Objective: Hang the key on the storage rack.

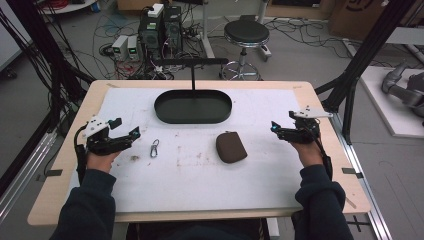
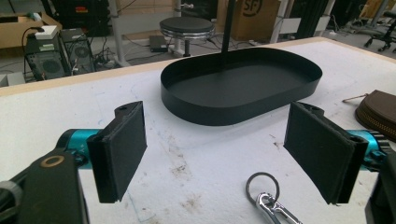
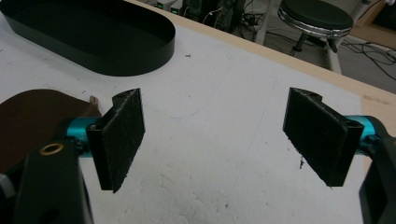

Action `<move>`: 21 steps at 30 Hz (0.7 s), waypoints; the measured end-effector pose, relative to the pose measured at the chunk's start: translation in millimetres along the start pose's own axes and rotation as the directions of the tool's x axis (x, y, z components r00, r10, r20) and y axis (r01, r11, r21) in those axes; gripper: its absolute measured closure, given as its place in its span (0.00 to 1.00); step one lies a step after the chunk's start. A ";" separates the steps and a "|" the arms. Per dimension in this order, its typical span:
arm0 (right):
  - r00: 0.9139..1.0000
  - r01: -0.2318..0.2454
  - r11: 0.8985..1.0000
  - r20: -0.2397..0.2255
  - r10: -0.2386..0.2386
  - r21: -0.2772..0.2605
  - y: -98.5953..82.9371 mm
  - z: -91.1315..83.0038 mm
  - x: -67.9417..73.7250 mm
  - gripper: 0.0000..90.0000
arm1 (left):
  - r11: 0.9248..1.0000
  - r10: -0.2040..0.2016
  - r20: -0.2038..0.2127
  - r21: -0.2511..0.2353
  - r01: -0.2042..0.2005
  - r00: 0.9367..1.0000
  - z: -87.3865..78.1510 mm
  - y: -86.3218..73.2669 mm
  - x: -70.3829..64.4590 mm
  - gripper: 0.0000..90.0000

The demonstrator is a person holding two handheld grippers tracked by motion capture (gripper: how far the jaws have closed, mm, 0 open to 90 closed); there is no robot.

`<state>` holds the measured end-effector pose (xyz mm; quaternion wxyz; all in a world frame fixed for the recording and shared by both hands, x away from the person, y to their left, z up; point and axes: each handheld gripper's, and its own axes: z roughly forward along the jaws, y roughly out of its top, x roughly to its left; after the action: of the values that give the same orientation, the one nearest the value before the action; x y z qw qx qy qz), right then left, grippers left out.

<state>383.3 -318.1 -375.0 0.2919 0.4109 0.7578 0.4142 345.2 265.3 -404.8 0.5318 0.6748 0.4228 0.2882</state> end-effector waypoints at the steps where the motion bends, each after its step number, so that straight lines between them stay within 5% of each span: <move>1: 1.000 0.000 1.000 0.000 0.000 0.000 0.0 0.0 0.0 0.23 | 1.000 -0.004 -0.001 -0.002 0.004 1.000 0.4 -0.1 -0.1 0.23; 11: 1.000 -0.012 1.000 -0.010 0.012 -0.008 -3.4 -0.8 -2.2 0.23 | 1.000 -0.011 -0.011 0.024 0.011 1.000 5.4 -2.9 -1.3 0.23; 17: 1.000 0.003 1.000 0.003 -0.003 -0.005 -6.7 -5.3 -1.9 0.24 | 0.999 0.016 0.014 0.038 -0.017 1.000 10.3 -1.8 -9.5 0.25; 21: 1.000 -0.013 1.000 -0.001 0.013 -0.020 -4.9 -8.9 1.2 0.24 | 0.998 0.031 0.043 0.052 -0.034 0.999 9.4 -4.0 -16.7 0.37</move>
<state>373.9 -322.1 -375.1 0.2931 0.4127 0.7512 0.4237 344.1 246.5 -410.1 0.5182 0.7012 0.4077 0.2711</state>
